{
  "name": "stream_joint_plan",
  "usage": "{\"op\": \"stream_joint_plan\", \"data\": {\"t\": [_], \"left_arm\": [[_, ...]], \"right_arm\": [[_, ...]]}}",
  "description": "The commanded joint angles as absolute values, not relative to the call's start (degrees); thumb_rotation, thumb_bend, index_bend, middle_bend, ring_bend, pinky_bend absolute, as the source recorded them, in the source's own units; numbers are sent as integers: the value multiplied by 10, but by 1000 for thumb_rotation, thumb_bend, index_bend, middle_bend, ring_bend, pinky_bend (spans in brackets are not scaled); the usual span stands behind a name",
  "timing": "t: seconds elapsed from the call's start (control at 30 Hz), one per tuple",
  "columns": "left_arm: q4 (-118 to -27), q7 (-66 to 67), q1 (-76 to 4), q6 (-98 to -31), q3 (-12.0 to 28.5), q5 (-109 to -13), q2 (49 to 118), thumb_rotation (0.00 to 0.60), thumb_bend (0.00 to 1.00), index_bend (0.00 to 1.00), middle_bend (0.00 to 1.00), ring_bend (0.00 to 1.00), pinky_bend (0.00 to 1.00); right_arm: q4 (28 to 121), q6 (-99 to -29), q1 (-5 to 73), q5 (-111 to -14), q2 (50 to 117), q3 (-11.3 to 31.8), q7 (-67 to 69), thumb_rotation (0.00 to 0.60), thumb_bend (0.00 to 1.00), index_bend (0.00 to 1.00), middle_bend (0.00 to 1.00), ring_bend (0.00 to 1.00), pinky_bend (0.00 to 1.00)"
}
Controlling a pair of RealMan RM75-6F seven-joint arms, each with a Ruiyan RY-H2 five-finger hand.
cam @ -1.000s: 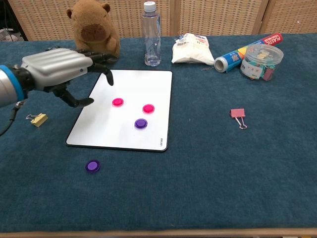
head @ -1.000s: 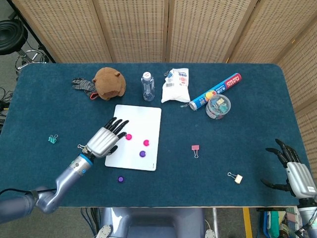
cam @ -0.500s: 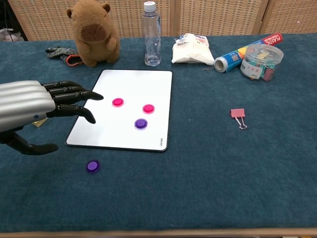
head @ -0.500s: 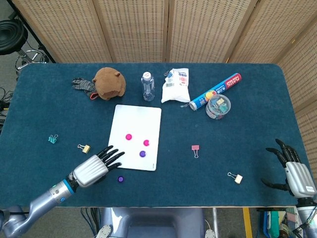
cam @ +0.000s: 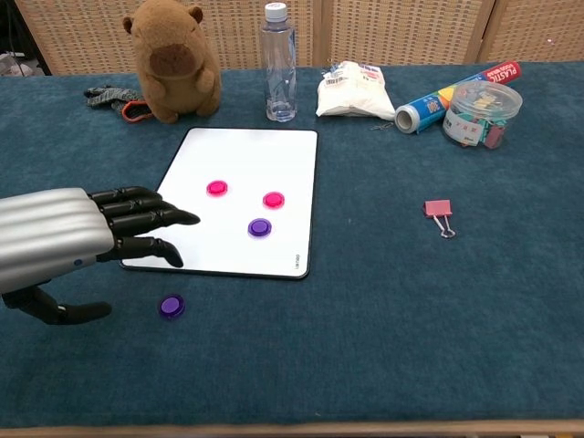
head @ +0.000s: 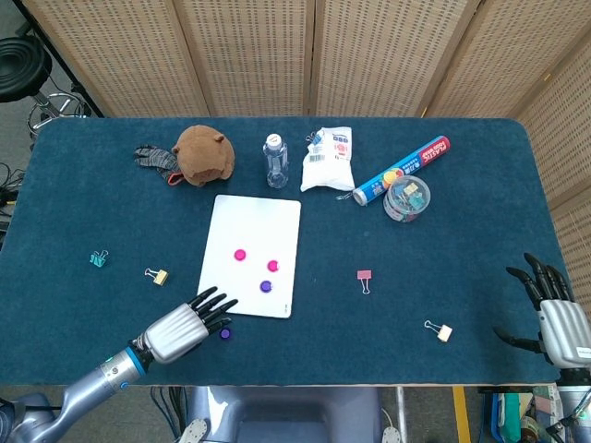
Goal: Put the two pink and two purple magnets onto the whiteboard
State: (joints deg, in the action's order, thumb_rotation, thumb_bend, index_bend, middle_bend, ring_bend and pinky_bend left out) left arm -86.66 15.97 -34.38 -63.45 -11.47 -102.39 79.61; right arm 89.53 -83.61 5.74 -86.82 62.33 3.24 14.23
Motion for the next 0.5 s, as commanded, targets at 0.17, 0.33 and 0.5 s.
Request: {"op": "stream_joint_plan", "data": {"t": [0.17, 0.33, 0.5], "left_arm": [[-880, 213, -344, -598, -96, -1000, 823, 600, 321, 285, 0, 0, 0], [-878, 234, -343, -583, -87, -986, 838, 600, 321, 289, 0, 0, 0], [-872, 242, -346, -575, -82, -983, 847, 600, 320, 289, 0, 0, 0]], "right_arm": [[898, -832, 58, -867, 621, 32, 146, 600, 131, 151, 0, 0, 0], [899, -828, 59, -867, 621, 32, 147, 600, 130, 151, 0, 0, 0], [899, -827, 59, -866, 622, 32, 146, 600, 131, 151, 0, 0, 0]]}}
